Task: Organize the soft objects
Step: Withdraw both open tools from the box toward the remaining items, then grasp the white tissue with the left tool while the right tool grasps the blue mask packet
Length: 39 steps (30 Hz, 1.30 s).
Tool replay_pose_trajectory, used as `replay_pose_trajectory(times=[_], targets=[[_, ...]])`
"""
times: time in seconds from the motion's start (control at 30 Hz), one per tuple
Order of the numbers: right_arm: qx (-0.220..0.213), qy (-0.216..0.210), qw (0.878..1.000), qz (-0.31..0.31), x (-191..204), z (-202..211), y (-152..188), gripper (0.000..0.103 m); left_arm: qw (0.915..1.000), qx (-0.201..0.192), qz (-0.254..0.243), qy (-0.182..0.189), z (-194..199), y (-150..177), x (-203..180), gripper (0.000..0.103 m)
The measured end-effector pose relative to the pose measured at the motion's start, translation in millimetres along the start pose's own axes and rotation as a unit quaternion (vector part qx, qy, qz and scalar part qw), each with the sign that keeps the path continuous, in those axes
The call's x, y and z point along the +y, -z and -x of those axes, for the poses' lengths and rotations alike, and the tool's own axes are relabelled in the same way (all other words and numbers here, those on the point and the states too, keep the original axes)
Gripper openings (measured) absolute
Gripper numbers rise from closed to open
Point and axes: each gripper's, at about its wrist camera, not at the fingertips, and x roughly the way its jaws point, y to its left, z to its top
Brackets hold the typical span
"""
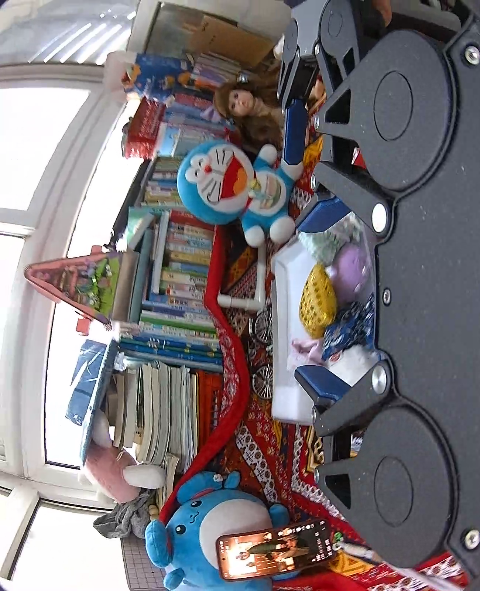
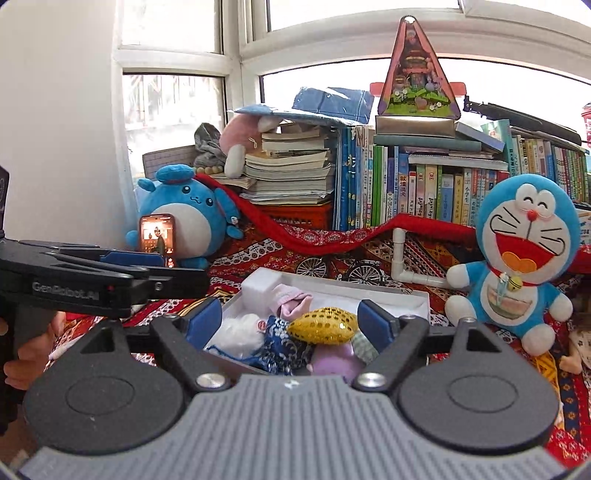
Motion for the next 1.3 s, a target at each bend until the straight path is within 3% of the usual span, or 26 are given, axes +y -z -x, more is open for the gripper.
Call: replay_pose_trajectory(times=[0.23,0.33,0.43,0.5,0.6,0.73,0.83,0.93,1.1,1.3], targets=[[-0.002,0.014,1.000,-0.013,-8.2,29.9,24.8,0.090,0.9967,-0.059,-0.038,-0.040,38.5,33.4,-19.5,0.078],[0.007,0.022,0.999,-0.027,-16.2,36.4,36.9,0.090,0.9967,-0.063,-0.039,-0.035,52.3,50.1,-26.7,0.074],[0.022,0.035,0.998,-0.044,-25.7,37.4,45.2,0.090,0.9972,-0.059,-0.040,-0.022,63.5,62.3,-33.1,0.062],[0.031,0.044,0.997,-0.056,-32.8,37.8,50.2,0.090,0.9971,-0.056,-0.049,-0.015,71.1,68.7,-39.6,0.042],[0.037,0.052,0.995,-0.073,-41.8,38.8,55.2,0.090,0.9963,-0.050,-0.070,-0.001,82.1,80.8,-53.7,0.027],[0.039,0.059,0.994,-0.085,-48.6,38.4,60.0,0.090,0.9962,-0.026,-0.082,0.015,86.0,108.0,-77.0,0.022],[0.042,0.062,0.993,-0.088,-50.6,36.0,61.4,0.090,0.9978,0.011,-0.064,0.015,71.5,132.3,-91.0,0.019],[0.044,0.062,0.993,-0.092,-52.4,33.2,60.9,0.090,0.9988,0.039,-0.028,-0.014,51.4,153.1,-97.3,0.019],[0.050,0.058,0.992,-0.103,-55.8,27.9,63.5,0.090,0.9928,0.046,0.019,-0.109,22.7,172.6,-99.4,0.019],[0.065,0.059,0.990,-0.113,-62.2,17.0,68.5,0.090,0.9879,0.032,-0.002,-0.152,-0.5,177.5,-110.3,0.021]])
